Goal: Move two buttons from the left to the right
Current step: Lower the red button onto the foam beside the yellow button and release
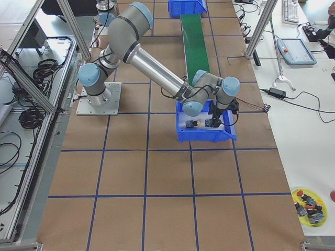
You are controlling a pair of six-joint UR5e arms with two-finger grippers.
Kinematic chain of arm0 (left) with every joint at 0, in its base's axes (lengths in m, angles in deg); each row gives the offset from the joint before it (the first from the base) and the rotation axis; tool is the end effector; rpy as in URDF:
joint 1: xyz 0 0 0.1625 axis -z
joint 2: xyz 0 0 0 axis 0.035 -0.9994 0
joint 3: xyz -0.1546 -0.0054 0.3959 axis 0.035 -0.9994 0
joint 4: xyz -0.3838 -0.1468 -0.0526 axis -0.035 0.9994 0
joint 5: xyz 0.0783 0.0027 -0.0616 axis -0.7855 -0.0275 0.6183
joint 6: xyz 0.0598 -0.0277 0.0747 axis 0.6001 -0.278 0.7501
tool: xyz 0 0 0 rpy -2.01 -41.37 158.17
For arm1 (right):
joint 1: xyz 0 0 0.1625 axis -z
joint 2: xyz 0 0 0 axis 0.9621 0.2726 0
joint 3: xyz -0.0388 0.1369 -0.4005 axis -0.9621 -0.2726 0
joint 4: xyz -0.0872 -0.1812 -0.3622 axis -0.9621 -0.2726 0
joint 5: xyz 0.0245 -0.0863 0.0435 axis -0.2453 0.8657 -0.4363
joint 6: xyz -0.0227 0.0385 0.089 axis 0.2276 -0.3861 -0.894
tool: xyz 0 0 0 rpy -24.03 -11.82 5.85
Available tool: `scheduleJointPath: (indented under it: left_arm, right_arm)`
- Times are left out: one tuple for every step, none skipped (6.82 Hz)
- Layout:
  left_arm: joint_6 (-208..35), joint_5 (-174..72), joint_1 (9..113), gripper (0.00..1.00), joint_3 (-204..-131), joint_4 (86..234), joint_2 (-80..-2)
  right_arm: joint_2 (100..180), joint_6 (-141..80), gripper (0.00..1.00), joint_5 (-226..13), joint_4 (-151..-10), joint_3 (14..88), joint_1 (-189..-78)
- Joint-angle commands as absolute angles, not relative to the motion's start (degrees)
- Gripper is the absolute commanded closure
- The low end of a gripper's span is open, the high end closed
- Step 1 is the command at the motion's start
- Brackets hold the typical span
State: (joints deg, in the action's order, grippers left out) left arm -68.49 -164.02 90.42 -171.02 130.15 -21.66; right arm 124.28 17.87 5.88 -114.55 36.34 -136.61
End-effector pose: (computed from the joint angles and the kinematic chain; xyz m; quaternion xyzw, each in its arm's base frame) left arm -0.1172 -0.4945 0.4522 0.0123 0.9998 0.0095 0.0120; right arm -0.2053 -0.6835 0.2369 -0.0373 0.9989 0.0228 0.0196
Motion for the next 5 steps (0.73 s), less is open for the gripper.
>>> scheduleJointPath:
  left_arm:
    - [-68.48,-164.02,90.42,0.0,-171.02,130.16,-21.6]
    - [-68.48,-164.02,90.42,0.0,-171.02,130.16,-21.6]
    - [-68.48,-164.02,90.42,0.0,-171.02,130.16,-21.69]
    - [-68.48,-164.02,90.42,0.0,-171.02,130.16,-21.6]
    - [-68.48,-164.02,90.42,0.0,-171.02,130.16,-21.6]
  right_arm:
    - [128.41,17.82,0.01,6.08,-113.53,36.01,-136.93]
    - [132.1,18.26,0.01,6.61,-112.21,37.05,-136.93]
    - [135.18,18.26,0.01,6.96,-107.76,37.5,-136.93]
    - [138.69,18.09,0.0,6.18,-103.8,37.67,-137.02]
    - [142.91,17.74,0.0,6.87,-102.02,38.02,-138.15]
